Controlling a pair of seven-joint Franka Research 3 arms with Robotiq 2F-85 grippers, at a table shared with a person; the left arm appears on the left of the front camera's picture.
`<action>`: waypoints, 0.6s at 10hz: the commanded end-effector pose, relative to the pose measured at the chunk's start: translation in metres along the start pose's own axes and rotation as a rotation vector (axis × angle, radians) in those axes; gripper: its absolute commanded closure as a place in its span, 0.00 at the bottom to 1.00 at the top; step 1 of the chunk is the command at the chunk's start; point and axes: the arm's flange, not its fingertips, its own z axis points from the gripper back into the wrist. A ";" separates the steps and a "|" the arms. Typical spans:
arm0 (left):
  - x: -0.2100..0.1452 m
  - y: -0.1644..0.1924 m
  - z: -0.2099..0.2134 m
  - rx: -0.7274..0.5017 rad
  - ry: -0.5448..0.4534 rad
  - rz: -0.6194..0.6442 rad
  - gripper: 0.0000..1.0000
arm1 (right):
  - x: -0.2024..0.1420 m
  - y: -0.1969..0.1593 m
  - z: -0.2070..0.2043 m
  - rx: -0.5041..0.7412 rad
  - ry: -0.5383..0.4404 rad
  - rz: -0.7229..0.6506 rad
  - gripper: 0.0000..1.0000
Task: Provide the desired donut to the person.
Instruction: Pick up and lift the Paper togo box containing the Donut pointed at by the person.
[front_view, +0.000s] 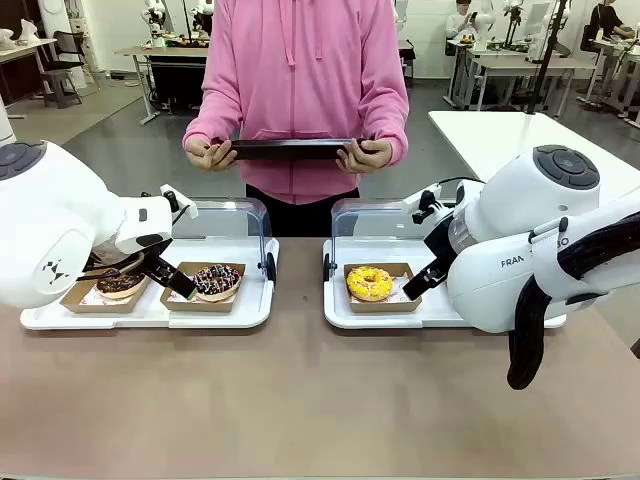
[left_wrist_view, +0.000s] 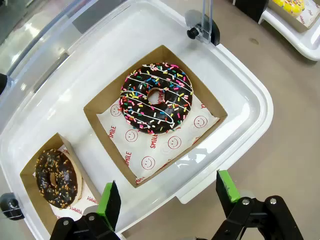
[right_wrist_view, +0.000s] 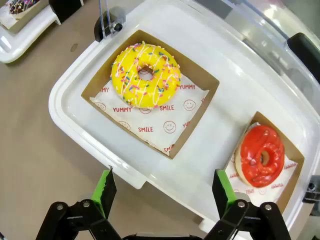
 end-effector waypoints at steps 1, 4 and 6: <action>0.000 0.000 0.000 0.000 0.000 0.000 0.00 | 0.000 0.000 0.000 0.000 0.000 0.000 0.00; 0.000 0.000 0.000 0.000 0.000 0.000 0.00 | 0.000 0.000 0.000 0.000 0.000 0.000 0.00; 0.000 0.000 0.000 0.000 0.000 0.000 0.00 | 0.000 0.000 0.000 0.000 0.000 0.000 0.00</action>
